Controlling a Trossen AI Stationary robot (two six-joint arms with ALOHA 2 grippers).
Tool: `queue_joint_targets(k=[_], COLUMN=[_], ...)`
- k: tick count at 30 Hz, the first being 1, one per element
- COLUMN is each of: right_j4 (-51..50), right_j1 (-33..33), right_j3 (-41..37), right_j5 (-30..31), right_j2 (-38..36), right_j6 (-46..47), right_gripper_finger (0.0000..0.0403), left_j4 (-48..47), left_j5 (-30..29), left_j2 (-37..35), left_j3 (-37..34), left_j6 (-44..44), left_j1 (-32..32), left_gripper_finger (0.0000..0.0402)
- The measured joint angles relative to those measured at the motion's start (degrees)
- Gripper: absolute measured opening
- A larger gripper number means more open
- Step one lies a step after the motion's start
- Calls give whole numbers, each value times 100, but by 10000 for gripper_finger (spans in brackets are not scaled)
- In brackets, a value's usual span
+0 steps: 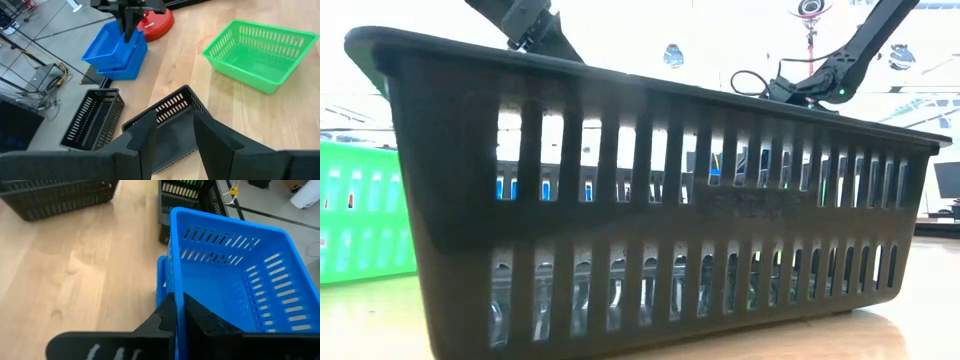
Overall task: Stack baskets by color
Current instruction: Stack the bottom blue bin on the top blue bin
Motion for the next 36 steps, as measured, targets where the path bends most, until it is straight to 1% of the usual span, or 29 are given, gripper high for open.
queue_joint_targets(k=[18,27,29,36], right_j4=[-24,-22,-22,4], right_j1=[23,25,25,25], right_j3=[0,2,2,7], right_j5=[63,134,232,247], right_j2=[0,0,0,13], right_j6=[-49,-41,-34,-29], right_gripper_finger=[7,50,58,78], left_j4=[-4,-4,-4,-4], left_j5=[11,20,20,20], left_j2=[0,0,0,0], left_j3=[0,0,0,0], left_j6=[109,102,98,94], left_j1=[2,0,0,0], left_gripper_finger=[131,131,131,131])
